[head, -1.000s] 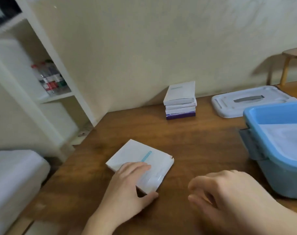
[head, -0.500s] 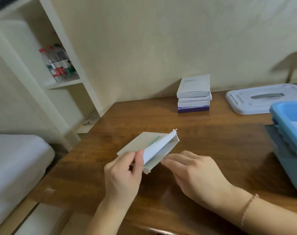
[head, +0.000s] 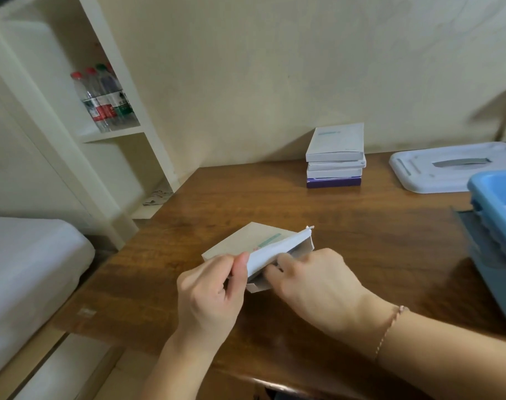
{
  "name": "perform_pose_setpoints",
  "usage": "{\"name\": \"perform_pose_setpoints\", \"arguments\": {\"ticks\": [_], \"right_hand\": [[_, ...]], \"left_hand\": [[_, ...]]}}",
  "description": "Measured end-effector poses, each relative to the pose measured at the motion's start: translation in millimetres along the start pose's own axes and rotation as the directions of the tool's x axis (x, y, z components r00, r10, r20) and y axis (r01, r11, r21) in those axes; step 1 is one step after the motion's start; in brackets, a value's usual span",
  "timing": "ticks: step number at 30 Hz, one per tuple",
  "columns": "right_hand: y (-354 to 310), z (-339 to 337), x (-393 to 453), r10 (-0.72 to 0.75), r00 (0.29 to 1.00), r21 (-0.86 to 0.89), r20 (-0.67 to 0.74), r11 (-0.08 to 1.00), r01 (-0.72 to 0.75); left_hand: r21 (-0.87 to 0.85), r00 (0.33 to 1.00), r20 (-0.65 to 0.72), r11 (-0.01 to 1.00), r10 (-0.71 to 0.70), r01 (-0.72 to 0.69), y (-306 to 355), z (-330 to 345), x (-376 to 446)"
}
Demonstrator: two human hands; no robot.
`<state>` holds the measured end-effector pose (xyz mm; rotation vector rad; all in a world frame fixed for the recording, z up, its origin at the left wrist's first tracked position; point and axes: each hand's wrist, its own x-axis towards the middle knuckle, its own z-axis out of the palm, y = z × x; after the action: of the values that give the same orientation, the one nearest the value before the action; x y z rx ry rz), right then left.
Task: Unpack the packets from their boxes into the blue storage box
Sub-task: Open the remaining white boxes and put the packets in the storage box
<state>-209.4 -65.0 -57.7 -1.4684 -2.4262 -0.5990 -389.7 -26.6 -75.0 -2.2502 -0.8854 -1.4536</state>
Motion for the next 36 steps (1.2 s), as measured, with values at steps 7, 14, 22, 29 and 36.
{"name": "perform_pose_setpoints", "arguments": {"ticks": [7, 14, 22, 29, 36], "right_hand": [[-10.6, -8.3, 16.4, -0.084, 0.993, -0.07, 0.086, 0.993, 0.091], [7.0, 5.2, -14.3, -0.185, 0.974, -0.17, -0.13, 0.972, 0.162], [32.7, 9.3, -48.5, -0.218, 0.969, -0.147, -0.116, 0.969, 0.2], [34.2, 10.5, -76.3, -0.077, 0.991, 0.093, -0.106, 0.992, 0.087], [42.9, -1.3, -93.1, 0.164, 0.943, 0.29, -0.29, 0.954, -0.077]], "left_hand": [[-0.004, 1.0, 0.01, 1.0, 0.012, -0.012, -2.2, 2.3, -0.8], [0.027, 0.997, 0.083, 1.0, -0.011, 0.009, -10.5, 1.3, -6.1], [0.026, 0.954, 0.291, 0.998, -0.065, 0.06, -12.9, 20.4, -18.9], [-0.007, 0.855, 0.492, 0.981, -0.165, 0.193, -8.3, 14.7, -12.5], [-0.038, 0.671, 0.724, 0.962, -0.16, 0.27, 19.4, 33.3, 52.0]]}}
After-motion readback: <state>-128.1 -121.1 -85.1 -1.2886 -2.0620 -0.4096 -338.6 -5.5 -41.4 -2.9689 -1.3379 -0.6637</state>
